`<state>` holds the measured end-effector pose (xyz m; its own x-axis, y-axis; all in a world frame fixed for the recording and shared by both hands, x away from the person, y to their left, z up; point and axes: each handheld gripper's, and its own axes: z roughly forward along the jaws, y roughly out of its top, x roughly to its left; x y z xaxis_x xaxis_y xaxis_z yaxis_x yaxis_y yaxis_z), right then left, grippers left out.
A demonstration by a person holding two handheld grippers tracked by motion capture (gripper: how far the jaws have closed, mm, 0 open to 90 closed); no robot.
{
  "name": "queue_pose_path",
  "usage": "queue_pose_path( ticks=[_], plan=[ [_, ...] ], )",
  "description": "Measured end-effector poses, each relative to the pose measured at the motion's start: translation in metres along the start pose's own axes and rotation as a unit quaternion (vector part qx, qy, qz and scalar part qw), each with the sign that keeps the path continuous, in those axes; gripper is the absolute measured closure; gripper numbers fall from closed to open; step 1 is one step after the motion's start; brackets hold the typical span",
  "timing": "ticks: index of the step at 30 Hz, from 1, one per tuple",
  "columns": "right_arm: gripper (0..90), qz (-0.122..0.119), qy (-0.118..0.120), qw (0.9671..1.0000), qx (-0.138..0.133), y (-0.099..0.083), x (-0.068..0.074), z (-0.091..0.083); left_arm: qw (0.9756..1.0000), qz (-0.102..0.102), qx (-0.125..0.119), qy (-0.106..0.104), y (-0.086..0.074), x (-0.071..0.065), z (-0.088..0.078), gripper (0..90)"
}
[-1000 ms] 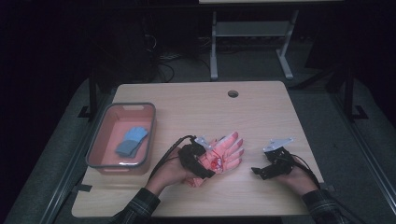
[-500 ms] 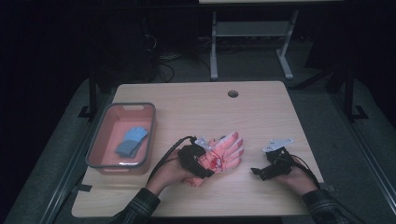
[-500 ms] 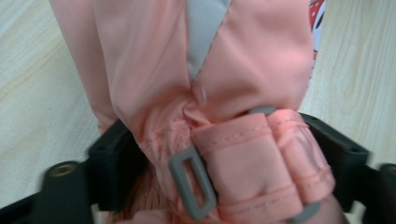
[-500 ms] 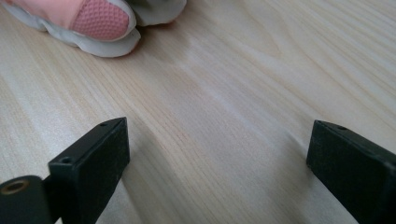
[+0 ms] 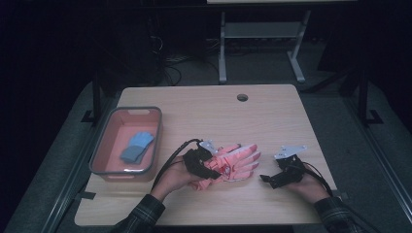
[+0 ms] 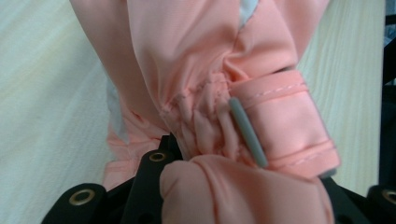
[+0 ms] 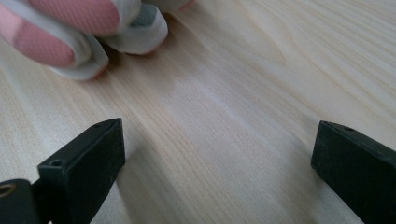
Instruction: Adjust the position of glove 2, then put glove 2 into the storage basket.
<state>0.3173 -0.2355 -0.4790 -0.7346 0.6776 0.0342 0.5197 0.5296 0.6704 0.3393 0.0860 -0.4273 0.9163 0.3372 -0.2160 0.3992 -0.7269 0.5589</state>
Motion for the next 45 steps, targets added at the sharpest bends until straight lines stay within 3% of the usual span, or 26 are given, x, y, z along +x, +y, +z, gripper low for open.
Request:
queue_pose_path(
  ticks=[6, 10, 15, 27, 36, 45],
  plan=[
    [2.0, 0.001, -0.001, 1.0000, -0.008, -0.001, 0.000, 0.001, 0.9999, -0.011, -0.003, 0.008, 0.000, 0.005, -0.012, 69.0],
    [1.9, 0.006, -0.002, 0.9999, -0.014, -0.001, 0.001, 0.002, 0.9996, -0.020, -0.017, 0.012, 0.000, 0.006, -0.021, 69.1],
    [1.6, 0.007, -0.003, 0.9998, -0.018, -0.002, 0.001, 0.003, 0.9988, -0.028, -0.037, 0.016, 0.006, 0.009, -0.040, 69.0],
    [1.6, 0.009, -0.005, 0.9997, -0.021, -0.002, 0.001, 0.003, 0.9964, -0.048, -0.050, 0.049, 0.007, 0.017, -0.085, 68.8],
    [1.6, 0.008, -0.005, 0.9997, -0.021, -0.002, 0.001, 0.003, 0.9920, -0.073, -0.070, 0.077, -0.004, 0.025, -0.123, 68.8],
    [1.6, 0.009, -0.006, 0.9997, -0.022, -0.001, 0.001, 0.004, 0.9832, -0.111, -0.087, 0.116, -0.027, 0.041, -0.165, 68.6]
  ],
)
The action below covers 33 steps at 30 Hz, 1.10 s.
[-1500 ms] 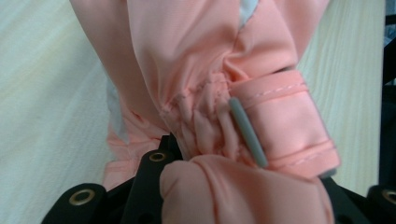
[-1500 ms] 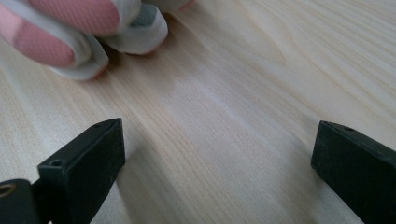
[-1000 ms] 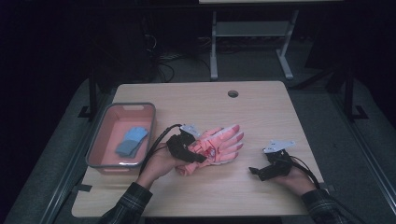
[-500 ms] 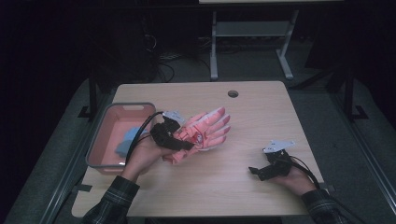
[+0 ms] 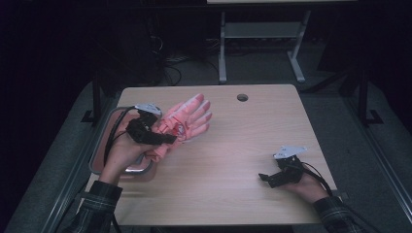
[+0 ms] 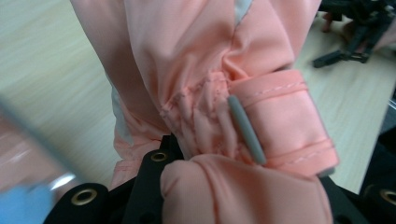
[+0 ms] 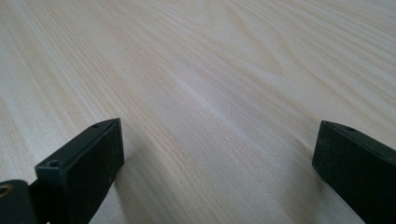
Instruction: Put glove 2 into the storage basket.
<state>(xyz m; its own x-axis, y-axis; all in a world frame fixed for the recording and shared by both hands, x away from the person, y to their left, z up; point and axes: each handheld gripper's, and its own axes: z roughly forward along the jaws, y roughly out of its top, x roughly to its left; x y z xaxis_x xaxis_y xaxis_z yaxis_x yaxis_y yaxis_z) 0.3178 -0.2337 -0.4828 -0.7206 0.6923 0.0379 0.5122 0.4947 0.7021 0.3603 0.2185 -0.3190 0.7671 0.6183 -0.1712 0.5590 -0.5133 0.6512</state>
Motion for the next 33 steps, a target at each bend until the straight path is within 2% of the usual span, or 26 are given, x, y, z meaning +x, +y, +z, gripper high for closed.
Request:
queue_pose_path(
  ticks=[4, 9, 13, 15, 19, 21, 24, 27, 28, 30, 33],
  plan=[
    [1.6, 0.001, 0.000, 1.0000, 0.000, 0.000, 0.000, 0.000, 0.9994, -0.026, -0.011, 0.022, -0.011, 0.014, -0.017, 68.5],
    [1.6, 0.000, 0.000, 1.0000, 0.000, 0.000, 0.000, 0.000, 0.9969, -0.057, -0.016, 0.052, -0.032, 0.033, -0.036, 68.5],
    [1.6, 0.001, 0.000, 1.0000, 0.000, 0.000, 0.000, 0.000, 0.9934, -0.087, -0.020, 0.072, -0.051, 0.047, -0.047, 68.4],
    [1.6, 0.002, -0.001, 1.0000, 0.000, 0.000, 0.000, 0.000, 0.9907, -0.104, -0.019, 0.085, -0.061, 0.055, -0.049, 68.3],
    [1.6, 0.002, -0.001, 1.0000, 0.000, 0.000, 0.000, 0.001, 0.9856, -0.135, -0.011, 0.101, -0.079, 0.070, -0.049, 68.1],
    [1.6, 0.002, -0.001, 1.0000, 0.000, 0.000, 0.000, 0.001, 0.9839, -0.148, -0.007, 0.101, -0.086, 0.076, -0.045, 68.0],
    [1.6, 0.003, -0.001, 1.0000, 0.000, 0.000, 0.000, 0.001, 0.9800, -0.175, -0.016, 0.094, -0.094, 0.084, -0.039, 67.4],
    [1.6, 0.003, -0.001, 1.0000, 0.000, 0.000, 0.000, 0.001, 0.9769, -0.190, -0.024, 0.095, -0.098, 0.091, -0.038, 67.2],
    [1.6, 0.003, -0.001, 1.0000, -0.001, 0.000, 0.000, 0.001, 0.9758, -0.190, -0.018, 0.106, -0.100, 0.093, -0.037, 67.1],
    [1.6, 0.002, -0.001, 1.0000, 0.000, 0.000, 0.000, 0.001, 0.9739, -0.197, -0.014, 0.112, -0.103, 0.097, -0.037, 66.9],
    [1.6, 0.002, -0.001, 1.0000, -0.001, 0.000, 0.000, 0.001, 0.9731, -0.203, -0.008, 0.108, -0.108, 0.100, -0.032, 65.5]
  ],
)
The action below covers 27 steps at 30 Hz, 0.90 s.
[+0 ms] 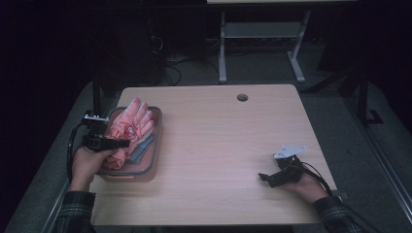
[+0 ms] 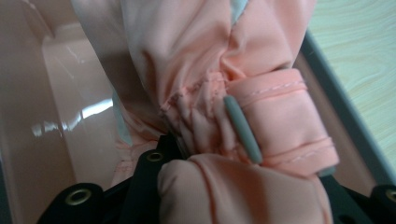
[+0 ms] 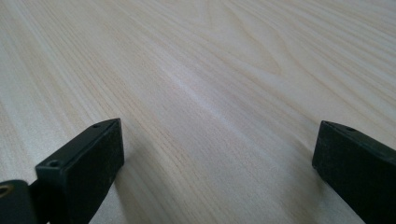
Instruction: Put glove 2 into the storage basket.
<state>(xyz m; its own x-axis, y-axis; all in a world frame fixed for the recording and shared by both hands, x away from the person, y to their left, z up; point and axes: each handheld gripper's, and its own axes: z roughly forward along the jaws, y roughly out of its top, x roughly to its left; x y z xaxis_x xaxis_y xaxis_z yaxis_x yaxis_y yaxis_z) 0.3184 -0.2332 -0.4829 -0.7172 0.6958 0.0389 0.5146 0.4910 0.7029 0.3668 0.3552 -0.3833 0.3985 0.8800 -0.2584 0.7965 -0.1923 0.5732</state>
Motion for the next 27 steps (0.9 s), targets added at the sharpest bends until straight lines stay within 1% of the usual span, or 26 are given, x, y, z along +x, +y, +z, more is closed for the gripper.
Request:
queue_pose_path(
  ticks=[3, 5, 6, 8, 10, 11, 13, 14, 16, 18, 22, 24, 27],
  plan=[
    [1.6, 0.000, 0.000, 1.0000, 0.000, 0.000, 0.000, 0.000, 1.0000, -0.007, -0.004, -0.002, -0.001, 0.001, 0.003, 61.8],
    [1.6, 0.000, 0.000, 1.0000, 0.000, 0.000, 0.000, 0.000, 0.9999, -0.010, -0.003, -0.008, -0.001, 0.003, 0.004, 56.8],
    [1.6, 0.000, 0.000, 1.0000, 0.000, 0.000, 0.000, 0.000, 0.9998, -0.015, -0.006, -0.009, -0.001, 0.003, 0.004, 50.7],
    [1.6, 0.000, 0.000, 1.0000, 0.000, 0.000, 0.000, 0.000, 0.9997, -0.017, -0.012, -0.011, 0.000, 0.003, 0.002, 42.4],
    [1.6, 0.000, 0.000, 1.0000, 0.000, 0.000, 0.000, 0.000, 0.9997, -0.010, -0.020, 0.001, 0.003, 0.000, -0.003, 34.9],
    [1.6, 0.000, 0.000, 1.0000, 0.000, 0.000, 0.000, 0.000, 0.9997, -0.008, -0.021, 0.006, 0.004, 0.000, -0.004, 29.8],
    [1.6, 0.000, 0.000, 1.0000, 0.000, 0.000, 0.000, 0.000, 0.9996, -0.002, -0.023, 0.017, 0.008, -0.002, -0.009, 24.1],
    [1.6, 0.000, 0.000, 1.0000, 0.000, 0.000, 0.000, 0.000, 0.9995, 0.003, -0.022, 0.024, 0.009, -0.002, -0.011, 23.2],
    [1.6, 0.000, 0.000, 1.0000, 0.000, 0.000, 0.000, 0.000, 0.9989, 0.015, -0.029, 0.033, 0.014, -0.004, -0.018, 19.7],
    [1.6, 0.001, 0.000, 1.0000, 0.000, 0.000, 0.000, 0.000, 0.9986, 0.020, -0.035, 0.033, 0.016, -0.006, -0.023, 18.6],
    [1.6, 0.001, 0.000, 1.0000, 0.000, 0.000, 0.000, 0.000, 0.9977, 0.035, -0.043, 0.040, 0.023, -0.011, -0.035, 17.3],
    [1.6, 0.001, 0.000, 1.0000, 0.000, 0.000, 0.000, 0.000, 0.9972, 0.038, -0.048, 0.042, 0.026, -0.013, -0.039, 17.0],
    [1.6, 0.001, 0.000, 1.0000, 0.000, 0.000, 0.000, 0.000, 0.9961, 0.049, -0.057, 0.047, 0.032, -0.018, -0.046, 17.0]
  ],
)
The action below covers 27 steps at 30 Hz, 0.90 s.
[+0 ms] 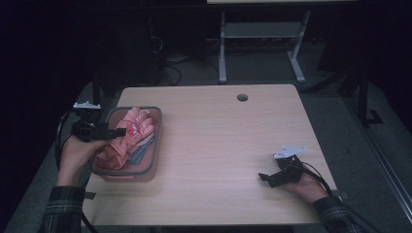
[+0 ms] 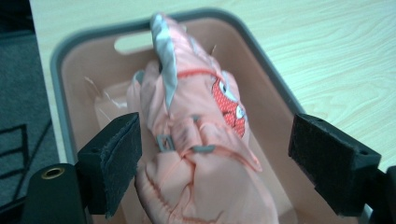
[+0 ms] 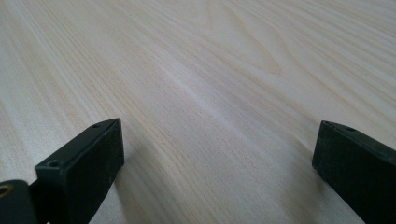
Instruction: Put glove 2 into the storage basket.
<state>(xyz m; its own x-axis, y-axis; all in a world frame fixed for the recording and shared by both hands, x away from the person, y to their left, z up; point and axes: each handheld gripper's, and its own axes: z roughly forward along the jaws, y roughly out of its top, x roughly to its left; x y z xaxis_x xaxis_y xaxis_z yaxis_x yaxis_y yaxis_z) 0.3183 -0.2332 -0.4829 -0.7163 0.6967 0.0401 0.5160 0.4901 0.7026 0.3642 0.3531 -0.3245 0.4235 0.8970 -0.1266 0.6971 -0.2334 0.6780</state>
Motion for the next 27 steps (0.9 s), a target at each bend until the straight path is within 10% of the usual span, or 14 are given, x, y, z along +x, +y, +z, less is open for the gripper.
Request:
queue_pose_path(
  ticks=[9, 27],
  plan=[
    [1.6, 0.000, 0.000, 1.0000, 0.000, 0.000, 0.000, 0.000, 0.9992, 0.031, -0.022, -0.006, 0.021, -0.023, -0.008, 16.9],
    [1.6, 0.000, 0.000, 1.0000, 0.000, 0.000, 0.000, 0.000, 0.9922, 0.098, -0.033, -0.069, 0.041, -0.096, 0.029, 16.9]
  ],
)
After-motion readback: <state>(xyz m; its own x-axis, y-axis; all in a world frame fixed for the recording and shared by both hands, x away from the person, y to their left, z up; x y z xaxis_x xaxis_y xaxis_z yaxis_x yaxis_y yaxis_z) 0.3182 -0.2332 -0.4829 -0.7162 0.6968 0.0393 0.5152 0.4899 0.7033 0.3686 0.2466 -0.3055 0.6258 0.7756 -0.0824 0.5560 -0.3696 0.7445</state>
